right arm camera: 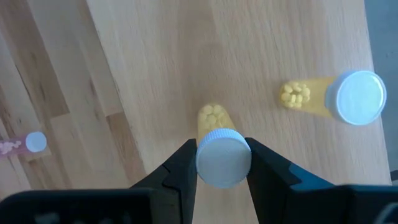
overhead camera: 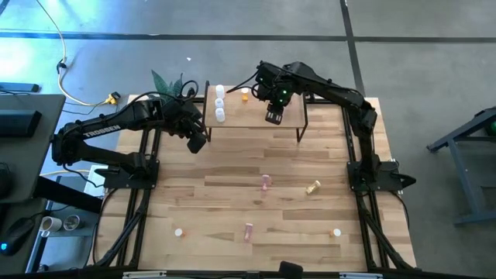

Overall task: Pick and place medicine bottles onto shelf by color
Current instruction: Put the bottom yellow pill bottle on the shelf aligned with the other yellow pill bottle

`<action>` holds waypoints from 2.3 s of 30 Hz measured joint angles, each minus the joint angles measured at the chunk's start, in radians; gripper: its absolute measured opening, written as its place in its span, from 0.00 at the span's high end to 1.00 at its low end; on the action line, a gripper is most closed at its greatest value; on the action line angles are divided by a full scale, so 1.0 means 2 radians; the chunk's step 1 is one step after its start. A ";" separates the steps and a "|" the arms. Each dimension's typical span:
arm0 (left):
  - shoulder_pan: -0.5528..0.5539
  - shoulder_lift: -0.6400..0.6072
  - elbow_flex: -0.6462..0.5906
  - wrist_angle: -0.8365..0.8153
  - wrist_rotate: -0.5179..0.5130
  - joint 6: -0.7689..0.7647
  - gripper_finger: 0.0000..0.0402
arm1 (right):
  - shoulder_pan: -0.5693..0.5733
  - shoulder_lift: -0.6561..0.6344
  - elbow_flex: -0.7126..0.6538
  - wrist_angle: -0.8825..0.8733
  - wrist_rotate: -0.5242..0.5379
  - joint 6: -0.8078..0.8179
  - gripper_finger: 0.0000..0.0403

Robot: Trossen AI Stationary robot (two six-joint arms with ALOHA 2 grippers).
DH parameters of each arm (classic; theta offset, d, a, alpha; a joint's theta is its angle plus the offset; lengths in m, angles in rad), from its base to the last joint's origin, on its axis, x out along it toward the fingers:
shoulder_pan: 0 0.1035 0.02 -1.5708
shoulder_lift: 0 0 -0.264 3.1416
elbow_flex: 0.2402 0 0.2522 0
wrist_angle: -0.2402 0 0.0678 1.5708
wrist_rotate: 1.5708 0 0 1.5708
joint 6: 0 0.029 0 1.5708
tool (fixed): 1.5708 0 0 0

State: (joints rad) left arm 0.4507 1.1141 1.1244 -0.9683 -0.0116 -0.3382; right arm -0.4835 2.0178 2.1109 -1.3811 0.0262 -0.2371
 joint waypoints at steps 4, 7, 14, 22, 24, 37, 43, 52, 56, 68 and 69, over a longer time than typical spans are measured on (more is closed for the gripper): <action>0.000 0.000 0.000 0.000 0.000 0.000 0.50 | 0.000 0.000 0.000 0.000 0.000 0.000 0.74; 0.000 0.000 0.000 0.000 0.000 0.000 0.50 | 0.000 0.000 0.000 -0.001 0.000 0.000 0.74; 0.000 0.000 0.000 0.000 0.000 0.000 0.50 | 0.000 0.000 0.000 -0.001 0.000 -0.003 0.72; 0.000 0.000 0.000 0.000 0.000 0.000 0.50 | 0.000 0.000 0.000 0.007 0.000 -0.004 0.67; 0.000 0.000 0.000 0.000 0.000 0.000 0.50 | 0.000 0.000 0.000 0.010 0.000 -0.004 0.67; 0.000 0.000 0.000 -0.002 0.000 0.000 0.50 | 0.000 0.000 0.000 0.029 0.000 -0.004 0.66; 0.000 0.000 0.000 -0.002 0.000 0.000 0.50 | 0.000 0.000 0.000 0.037 0.012 -0.004 0.66; 0.000 0.000 0.000 -0.002 0.000 0.000 0.50 | 0.000 0.000 0.000 0.031 0.015 -0.009 0.66; 0.000 0.000 0.000 -0.002 0.000 0.000 0.50 | 0.000 0.000 0.000 0.028 0.015 -0.009 0.66; 0.000 0.000 0.000 -0.002 0.000 0.000 0.50 | 0.000 0.000 0.000 0.019 0.015 -0.009 0.66; 0.000 0.000 0.000 -0.002 0.000 0.000 0.50 | 0.000 0.000 0.000 0.019 0.015 -0.009 0.66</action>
State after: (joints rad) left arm 0.4509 1.1141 1.1244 -0.9723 -0.0113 -0.3378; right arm -0.4835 2.0178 2.1117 -1.3426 0.0570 -0.2554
